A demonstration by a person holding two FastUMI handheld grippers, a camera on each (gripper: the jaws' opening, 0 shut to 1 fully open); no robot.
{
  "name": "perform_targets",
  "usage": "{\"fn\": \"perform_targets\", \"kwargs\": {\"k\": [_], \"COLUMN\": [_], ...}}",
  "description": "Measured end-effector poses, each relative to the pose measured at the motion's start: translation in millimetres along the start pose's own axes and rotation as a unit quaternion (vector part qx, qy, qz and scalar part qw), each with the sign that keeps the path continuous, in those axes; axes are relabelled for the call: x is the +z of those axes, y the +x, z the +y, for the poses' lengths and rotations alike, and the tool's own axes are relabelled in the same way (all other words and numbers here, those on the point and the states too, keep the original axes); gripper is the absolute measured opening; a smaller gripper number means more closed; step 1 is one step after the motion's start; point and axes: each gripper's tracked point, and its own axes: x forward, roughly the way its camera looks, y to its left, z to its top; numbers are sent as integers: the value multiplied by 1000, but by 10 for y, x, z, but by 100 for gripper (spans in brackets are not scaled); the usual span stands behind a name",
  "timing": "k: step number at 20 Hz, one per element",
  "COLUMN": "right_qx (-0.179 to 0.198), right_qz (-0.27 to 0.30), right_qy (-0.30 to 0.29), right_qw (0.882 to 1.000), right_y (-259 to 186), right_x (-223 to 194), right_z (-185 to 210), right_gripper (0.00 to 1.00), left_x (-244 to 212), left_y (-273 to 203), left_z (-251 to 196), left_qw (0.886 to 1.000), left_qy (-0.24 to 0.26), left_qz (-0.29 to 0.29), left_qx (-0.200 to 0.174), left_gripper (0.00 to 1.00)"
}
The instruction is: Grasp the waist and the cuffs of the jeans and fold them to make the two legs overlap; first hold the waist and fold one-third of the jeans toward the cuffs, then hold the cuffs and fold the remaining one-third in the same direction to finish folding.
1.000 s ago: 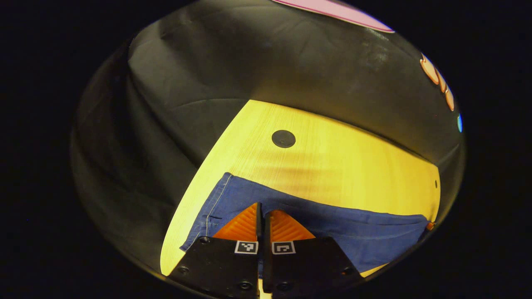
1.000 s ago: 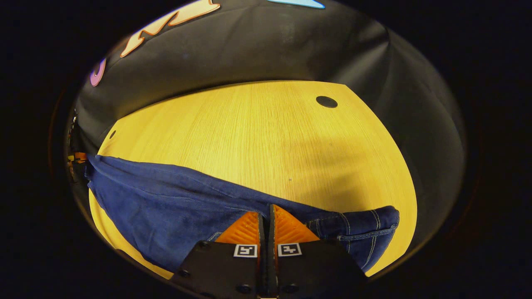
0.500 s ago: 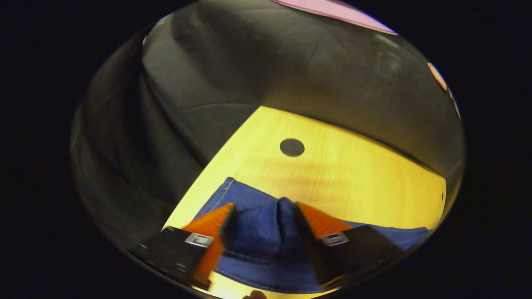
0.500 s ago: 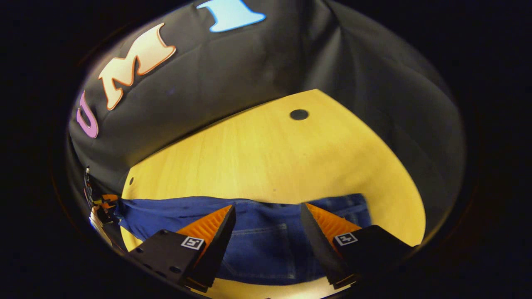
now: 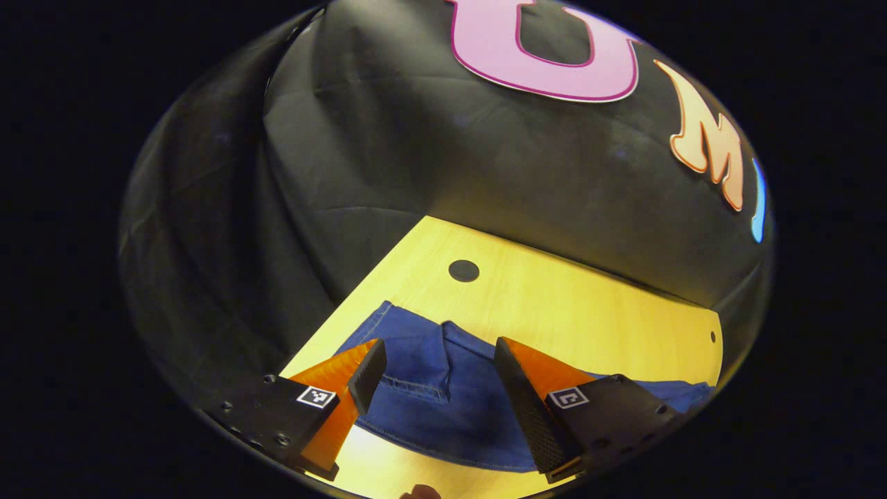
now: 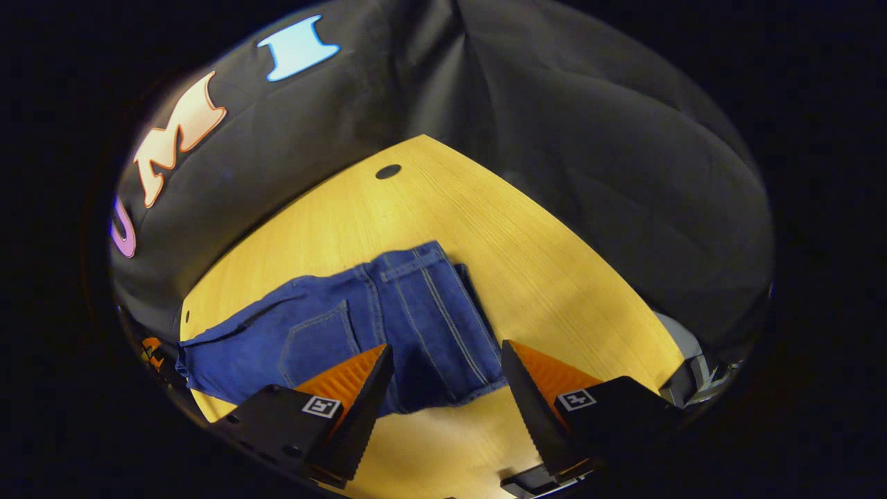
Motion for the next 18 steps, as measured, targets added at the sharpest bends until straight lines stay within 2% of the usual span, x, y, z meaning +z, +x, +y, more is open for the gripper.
{"fn": "perform_targets", "kwargs": {"k": [6,11,13,14,16,18], "right_qx": [0,-5,3,1,5,22], "right_qz": [14,-2,-8,-20,-16,-16], "right_qy": [-6,-20,-2,16,15,25], "right_qw": [1000,1000,1000,1000,1000,999], "right_y": [180,191,220,222,264,250], "right_x": [-178,-217,-249,-240,-239,-264], "right_z": [-47,-64,-1,18,30,84], "right_gripper": [98,97,89,77,52,41], "left_x": [-139,-148,-177,-187,-216,-214], "left_y": [-405,-670,-781,-833,-940,-1011], "left_z": [-200,-382,-509,-576,-662,-744], "left_qw": [1000,1000,999,999,999,998], "left_qy": [15,8,-2,-5,-12,-20], "left_qz": [-4,-19,-25,-26,-27,-29], "left_qx": [-16,-22,-28,-33,-42,-51], "left_gripper": [95,95,95,95,95,95]}}
